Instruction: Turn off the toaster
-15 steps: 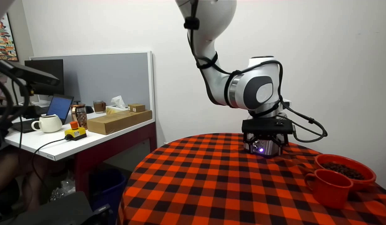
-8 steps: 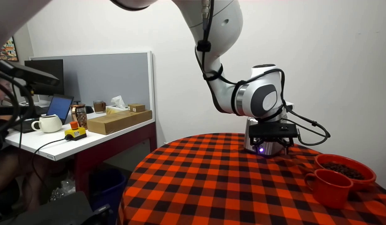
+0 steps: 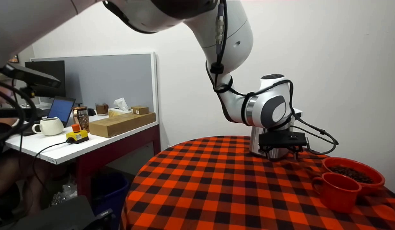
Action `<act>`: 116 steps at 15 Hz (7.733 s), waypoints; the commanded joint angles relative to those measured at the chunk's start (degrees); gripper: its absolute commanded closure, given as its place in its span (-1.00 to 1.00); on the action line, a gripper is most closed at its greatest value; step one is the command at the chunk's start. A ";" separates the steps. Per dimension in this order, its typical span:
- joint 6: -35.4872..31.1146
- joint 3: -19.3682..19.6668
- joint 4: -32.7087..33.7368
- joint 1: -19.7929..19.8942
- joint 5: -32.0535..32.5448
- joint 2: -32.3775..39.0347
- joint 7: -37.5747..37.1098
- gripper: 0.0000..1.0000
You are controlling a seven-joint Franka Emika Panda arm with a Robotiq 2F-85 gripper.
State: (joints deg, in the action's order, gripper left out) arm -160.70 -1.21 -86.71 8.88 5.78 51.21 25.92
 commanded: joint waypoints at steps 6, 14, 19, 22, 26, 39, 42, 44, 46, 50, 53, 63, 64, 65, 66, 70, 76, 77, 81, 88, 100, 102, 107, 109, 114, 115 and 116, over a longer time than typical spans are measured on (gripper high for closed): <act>-0.70 0.45 9.23 -1.24 0.82 6.63 -5.16 -1.00; -1.45 0.67 13.79 -1.89 0.38 9.85 -9.28 -1.00; -0.80 0.55 15.84 -2.26 0.18 11.16 -10.69 -1.00; -0.05 0.54 16.69 -2.35 0.01 11.68 -11.36 -1.00; -0.63 0.59 17.71 -2.31 -0.18 12.60 -12.35 -1.00; 0.65 -0.83 19.14 -1.72 -2.10 13.21 -15.01 -1.00; 0.47 -1.25 19.31 -1.60 -2.72 13.33 -15.70 -1.00; 0.14 -1.68 19.35 -1.48 -3.34 13.44 -16.01 -1.00; -1.30 -1.37 19.42 -1.78 -3.49 13.69 -16.34 -1.00; -4.45 -0.44 19.14 -2.24 -2.60 14.11 -16.27 -1.00; -6.08 -1.04 19.01 -1.89 -2.90 14.37 -16.23 -1.00; -5.13 -6.79 18.92 0.80 -6.46 13.89 -15.63 -1.00; -4.37 -7.15 18.73 1.05 -6.84 13.68 -15.61 -1.00; -3.39 -7.13 18.67 1.12 -7.05 13.49 -15.67 -1.00; -2.20 -6.79 18.54 1.10 -7.23 13.19 -16.00 -1.00; 3.07 -5.65 18.95 0.80 -7.60 12.50 -16.49 -1.00; 8.07 -4.14 20.99 0.29 -7.26 13.04 -16.42 -1.00; 8.05 -3.73 21.23 0.17 -7.14 13.14 -16.57 -1.00; 7.60 -3.24 21.70 0.19 -7.15 13.60 -16.50 -1.00; 7.65 -3.40 22.72 -0.01 -7.29 14.77 -16.48 -1.00; 5.56 -5.33 26.89 0.47 -8.35 17.91 -16.22 -1.00; 6.32 -5.67 27.66 0.51 -8.95 18.50 -16.30 -1.00; 3.49 -5.10 28.80 0.08 -8.90 19.60 -16.23 -1.00; 5.60 -5.66 28.60 0.32 -9.26 19.02 -16.26 -1.00; 12.94 -5.93 26.70 0.40 -9.37 15.32 -16.09 -1.00; 14.21 -6.09 26.56 0.52 -9.53 14.76 -15.88 -1.00; 16.35 -6.20 25.47 0.57 -9.64 13.22 -15.66 -1.00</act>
State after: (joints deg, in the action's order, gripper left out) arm -149.89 -6.80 -59.85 9.43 -2.52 67.75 10.05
